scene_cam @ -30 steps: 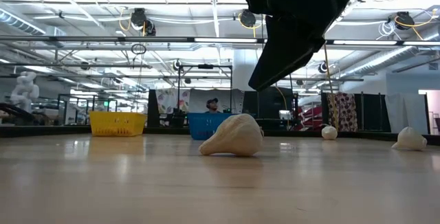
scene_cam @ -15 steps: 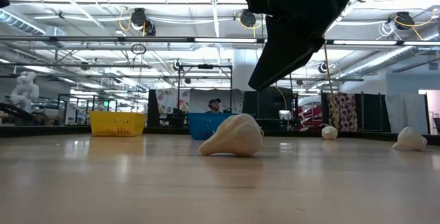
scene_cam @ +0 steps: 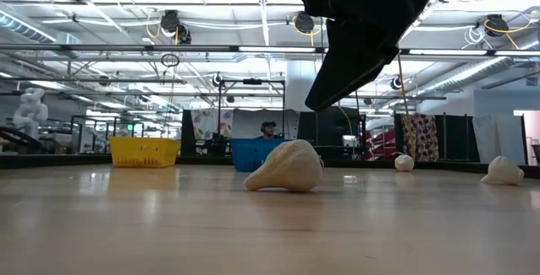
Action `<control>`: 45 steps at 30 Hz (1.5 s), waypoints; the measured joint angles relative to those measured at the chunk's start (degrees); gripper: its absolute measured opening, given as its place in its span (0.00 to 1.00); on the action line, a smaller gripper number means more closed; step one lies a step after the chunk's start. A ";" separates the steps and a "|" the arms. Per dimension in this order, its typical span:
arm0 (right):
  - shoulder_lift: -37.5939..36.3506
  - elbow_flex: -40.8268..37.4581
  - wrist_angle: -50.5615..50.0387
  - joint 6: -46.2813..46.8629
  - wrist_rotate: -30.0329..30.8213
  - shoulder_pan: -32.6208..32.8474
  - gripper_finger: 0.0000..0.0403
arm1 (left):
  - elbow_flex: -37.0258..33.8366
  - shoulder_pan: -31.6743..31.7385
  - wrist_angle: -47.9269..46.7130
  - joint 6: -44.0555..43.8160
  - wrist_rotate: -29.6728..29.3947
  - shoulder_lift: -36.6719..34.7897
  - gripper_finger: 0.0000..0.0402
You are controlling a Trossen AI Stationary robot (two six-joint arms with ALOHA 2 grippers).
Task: Sort produce into baskets
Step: Put the garlic into the green bin
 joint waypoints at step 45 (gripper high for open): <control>-5.42 0.08 -9.13 3.33 3.53 2.86 0.53 | -10.60 29.67 58.76 22.62 22.72 24.98 0.52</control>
